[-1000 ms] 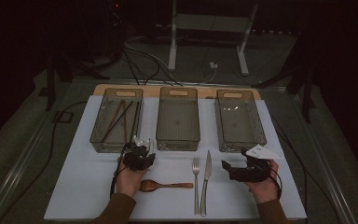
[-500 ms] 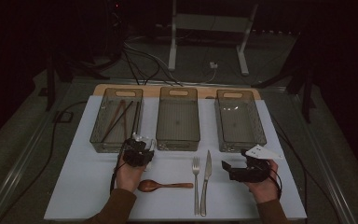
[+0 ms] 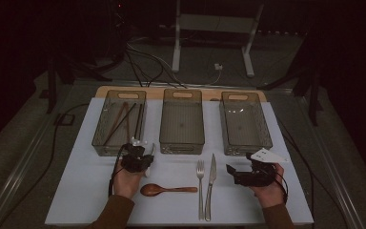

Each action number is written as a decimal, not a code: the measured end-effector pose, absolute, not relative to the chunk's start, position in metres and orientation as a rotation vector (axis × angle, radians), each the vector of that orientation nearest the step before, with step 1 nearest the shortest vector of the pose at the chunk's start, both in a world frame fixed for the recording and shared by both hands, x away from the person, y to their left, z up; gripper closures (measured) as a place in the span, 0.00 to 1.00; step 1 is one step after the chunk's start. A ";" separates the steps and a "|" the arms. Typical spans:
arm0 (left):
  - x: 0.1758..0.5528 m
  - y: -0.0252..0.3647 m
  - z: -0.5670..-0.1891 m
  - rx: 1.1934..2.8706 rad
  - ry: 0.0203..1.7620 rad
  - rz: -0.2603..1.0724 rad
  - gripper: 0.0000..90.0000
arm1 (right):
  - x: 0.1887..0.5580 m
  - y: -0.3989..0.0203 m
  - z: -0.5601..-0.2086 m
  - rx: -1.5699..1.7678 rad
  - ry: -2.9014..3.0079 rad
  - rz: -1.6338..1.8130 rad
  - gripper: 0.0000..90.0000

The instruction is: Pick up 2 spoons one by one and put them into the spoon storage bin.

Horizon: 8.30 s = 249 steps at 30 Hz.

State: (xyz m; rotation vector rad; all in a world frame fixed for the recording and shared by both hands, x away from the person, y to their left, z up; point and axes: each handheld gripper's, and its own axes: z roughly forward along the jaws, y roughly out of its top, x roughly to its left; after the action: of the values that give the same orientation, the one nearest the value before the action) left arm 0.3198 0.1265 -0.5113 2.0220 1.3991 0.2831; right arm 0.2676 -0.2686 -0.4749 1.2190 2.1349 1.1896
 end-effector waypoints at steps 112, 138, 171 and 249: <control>0.402 0.080 -0.455 1.923 1.230 0.361 0.93 | 0.266 -0.270 -0.474 1.230 2.112 1.216 0.02; 0.412 0.076 -0.470 1.973 1.264 0.347 0.92 | 0.265 -0.269 -0.474 1.220 2.116 1.211 0.02; 0.353 0.093 -0.439 1.981 0.948 0.232 0.01 | 0.264 -0.275 -0.471 1.182 2.074 1.307 0.02; 0.264 0.086 -0.513 2.433 0.665 0.124 0.40 | 0.265 -0.274 -0.471 1.201 2.092 1.298 0.02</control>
State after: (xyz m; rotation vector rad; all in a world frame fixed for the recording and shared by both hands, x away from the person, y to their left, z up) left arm 0.2644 0.0861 -0.5133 2.4326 0.6651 0.1240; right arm 0.2652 -0.2738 -0.4714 1.2011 2.0923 1.2981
